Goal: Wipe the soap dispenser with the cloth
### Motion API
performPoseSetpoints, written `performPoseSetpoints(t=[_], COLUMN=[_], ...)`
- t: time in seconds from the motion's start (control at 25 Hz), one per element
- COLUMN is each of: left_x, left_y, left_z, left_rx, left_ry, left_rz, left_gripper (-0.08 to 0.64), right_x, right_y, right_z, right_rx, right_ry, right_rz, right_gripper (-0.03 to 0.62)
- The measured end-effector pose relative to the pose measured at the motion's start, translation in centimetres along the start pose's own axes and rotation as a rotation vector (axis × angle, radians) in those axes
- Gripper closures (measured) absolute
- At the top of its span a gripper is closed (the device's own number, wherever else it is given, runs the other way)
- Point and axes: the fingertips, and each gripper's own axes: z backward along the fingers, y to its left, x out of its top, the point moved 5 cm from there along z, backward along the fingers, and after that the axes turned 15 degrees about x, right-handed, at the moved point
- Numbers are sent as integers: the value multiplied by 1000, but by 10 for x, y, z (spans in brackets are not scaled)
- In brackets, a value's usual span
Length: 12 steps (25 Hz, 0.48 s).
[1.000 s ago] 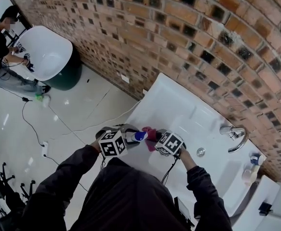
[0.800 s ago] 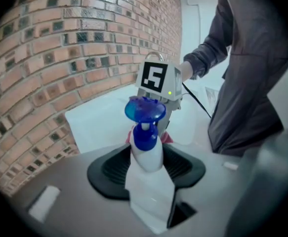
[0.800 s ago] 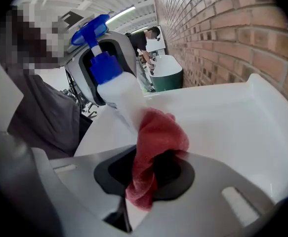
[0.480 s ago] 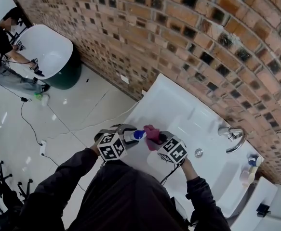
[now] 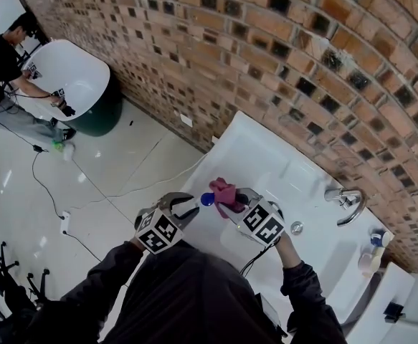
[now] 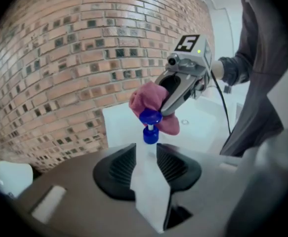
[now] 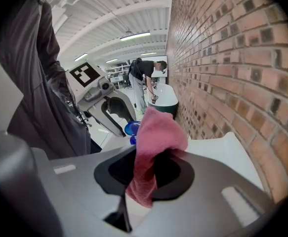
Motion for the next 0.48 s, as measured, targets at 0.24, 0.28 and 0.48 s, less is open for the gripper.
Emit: performPoseSetpoints(t=[0.24, 0.28, 0.48], left_x=[0, 1, 0], left_y=[-15, -17, -24], left_z=[-1, -3, -10], left_rx=[-6, -13, -47], left_ry=[12, 14, 35], left_rz=[57, 45, 34], left_gripper=[434, 434, 434], right_x=[-4, -8, -36], right_y=[-12, -13, -17], right_z=[-7, -9, -22], right_rx=[53, 61, 39], right_ry=[83, 95, 163], right_rz=[41, 28, -78], right_gripper=[518, 518, 519])
